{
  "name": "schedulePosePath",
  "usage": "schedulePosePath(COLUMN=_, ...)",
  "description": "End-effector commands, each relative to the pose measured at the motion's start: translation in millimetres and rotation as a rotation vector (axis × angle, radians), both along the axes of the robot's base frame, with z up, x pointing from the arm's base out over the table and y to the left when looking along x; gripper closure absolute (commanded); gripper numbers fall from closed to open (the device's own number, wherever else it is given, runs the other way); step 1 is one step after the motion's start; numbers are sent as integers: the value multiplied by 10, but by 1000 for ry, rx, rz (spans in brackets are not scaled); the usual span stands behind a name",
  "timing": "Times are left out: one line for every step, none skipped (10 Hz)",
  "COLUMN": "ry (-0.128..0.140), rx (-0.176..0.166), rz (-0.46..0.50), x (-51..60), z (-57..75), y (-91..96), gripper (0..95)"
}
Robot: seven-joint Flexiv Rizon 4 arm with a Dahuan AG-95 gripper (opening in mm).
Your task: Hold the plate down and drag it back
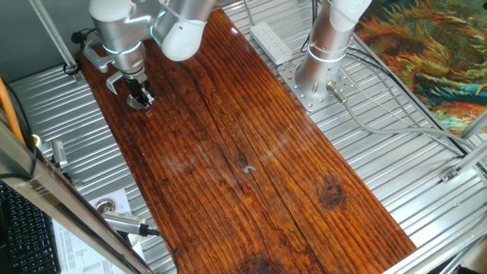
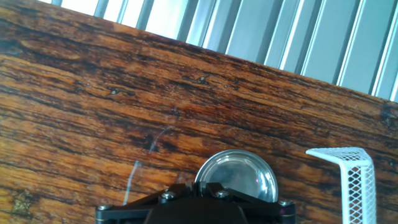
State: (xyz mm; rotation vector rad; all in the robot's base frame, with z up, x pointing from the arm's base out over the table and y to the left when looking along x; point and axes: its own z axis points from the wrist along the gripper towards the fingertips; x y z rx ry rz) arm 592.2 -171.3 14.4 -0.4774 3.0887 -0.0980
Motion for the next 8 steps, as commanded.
schedulePosePath(ry=-2, rx=0, rz=-3, x=-9, z=2, y=18, gripper=950)
schedulePosePath(ry=-3, rx=-1, rz=-2, x=-17, z=0, y=35, gripper=950)
schedulePosePath(ry=-4, rx=0, rz=-2, x=-20, z=0, y=43, gripper=950)
schedulePosePath(ry=-3, rx=1, rz=-4, x=-29, z=1, y=63, gripper=950)
schedulePosePath(ry=-3, rx=0, rz=-4, x=-33, z=0, y=72, gripper=950)
schedulePosePath(ry=-3, rx=1, rz=-6, x=-40, z=-1, y=88, gripper=950)
schedulePosePath(ry=-3, rx=-1, rz=-6, x=-40, z=0, y=89, gripper=950)
schedulePosePath(ry=-2, rx=-1, rz=-6, x=-40, z=2, y=89, gripper=950)
